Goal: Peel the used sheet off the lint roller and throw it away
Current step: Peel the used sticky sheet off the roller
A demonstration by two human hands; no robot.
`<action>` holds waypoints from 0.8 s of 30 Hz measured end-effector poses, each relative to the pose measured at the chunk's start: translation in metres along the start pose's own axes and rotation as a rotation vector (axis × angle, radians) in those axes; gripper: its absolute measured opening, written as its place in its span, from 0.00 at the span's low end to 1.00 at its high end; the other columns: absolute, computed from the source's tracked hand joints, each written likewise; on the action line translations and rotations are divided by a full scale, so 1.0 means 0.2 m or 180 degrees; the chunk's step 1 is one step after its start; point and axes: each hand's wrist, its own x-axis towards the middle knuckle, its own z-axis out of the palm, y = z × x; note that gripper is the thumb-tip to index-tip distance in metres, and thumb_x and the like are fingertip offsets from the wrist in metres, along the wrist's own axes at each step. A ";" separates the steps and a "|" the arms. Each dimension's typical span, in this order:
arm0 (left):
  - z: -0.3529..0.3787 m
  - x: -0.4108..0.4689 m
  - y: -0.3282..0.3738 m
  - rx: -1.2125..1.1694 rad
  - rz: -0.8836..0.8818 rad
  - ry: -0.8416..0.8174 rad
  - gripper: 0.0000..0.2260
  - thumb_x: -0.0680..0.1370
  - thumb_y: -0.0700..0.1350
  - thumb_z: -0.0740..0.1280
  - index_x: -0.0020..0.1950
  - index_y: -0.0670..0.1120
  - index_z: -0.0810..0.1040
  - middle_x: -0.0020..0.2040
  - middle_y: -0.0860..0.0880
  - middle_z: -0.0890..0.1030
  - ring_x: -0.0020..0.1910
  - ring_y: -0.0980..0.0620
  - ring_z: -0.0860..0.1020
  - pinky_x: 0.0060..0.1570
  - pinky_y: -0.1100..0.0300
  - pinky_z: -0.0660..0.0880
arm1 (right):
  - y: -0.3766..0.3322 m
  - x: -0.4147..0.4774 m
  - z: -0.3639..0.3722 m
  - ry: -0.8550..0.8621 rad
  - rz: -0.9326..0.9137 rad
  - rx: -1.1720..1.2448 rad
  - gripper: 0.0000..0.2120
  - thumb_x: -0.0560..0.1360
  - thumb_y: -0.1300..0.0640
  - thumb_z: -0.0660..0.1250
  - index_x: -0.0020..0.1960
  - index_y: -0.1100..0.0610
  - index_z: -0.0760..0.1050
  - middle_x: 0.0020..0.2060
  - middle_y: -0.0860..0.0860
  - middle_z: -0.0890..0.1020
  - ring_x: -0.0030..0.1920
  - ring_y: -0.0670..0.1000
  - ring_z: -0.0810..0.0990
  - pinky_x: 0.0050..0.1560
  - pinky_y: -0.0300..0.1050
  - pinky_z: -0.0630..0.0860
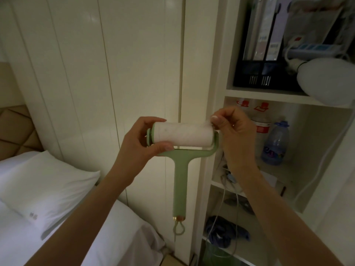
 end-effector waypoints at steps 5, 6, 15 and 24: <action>-0.01 -0.02 0.02 -0.0073 0.0001 -0.0298 0.28 0.62 0.41 0.73 0.60 0.50 0.69 0.59 0.49 0.78 0.54 0.57 0.79 0.43 0.66 0.79 | -0.01 0.02 -0.01 0.0076 0.0344 0.0370 0.09 0.75 0.66 0.61 0.38 0.55 0.71 0.27 0.38 0.78 0.28 0.37 0.75 0.31 0.29 0.72; -0.01 -0.02 0.02 -0.0054 0.0007 -0.0323 0.29 0.62 0.41 0.73 0.60 0.50 0.69 0.59 0.49 0.77 0.55 0.58 0.79 0.44 0.66 0.79 | -0.01 0.01 -0.02 0.0099 0.0394 0.0406 0.09 0.75 0.65 0.61 0.38 0.55 0.71 0.28 0.41 0.78 0.28 0.37 0.75 0.31 0.29 0.72; -0.01 -0.03 -0.02 -0.0221 -0.0548 0.0000 0.17 0.60 0.44 0.72 0.47 0.49 0.77 0.43 0.52 0.82 0.39 0.61 0.82 0.38 0.70 0.78 | -0.02 0.02 -0.04 0.0078 0.0555 0.0412 0.08 0.76 0.62 0.61 0.38 0.57 0.72 0.19 0.44 0.75 0.21 0.41 0.69 0.23 0.30 0.68; 0.05 -0.04 -0.04 -0.0274 -0.0996 0.0082 0.18 0.71 0.59 0.59 0.51 0.47 0.73 0.41 0.49 0.83 0.38 0.53 0.83 0.36 0.62 0.81 | -0.01 0.02 -0.04 -0.0258 0.0911 0.1186 0.05 0.77 0.61 0.58 0.44 0.60 0.68 0.27 0.50 0.83 0.28 0.49 0.83 0.30 0.39 0.80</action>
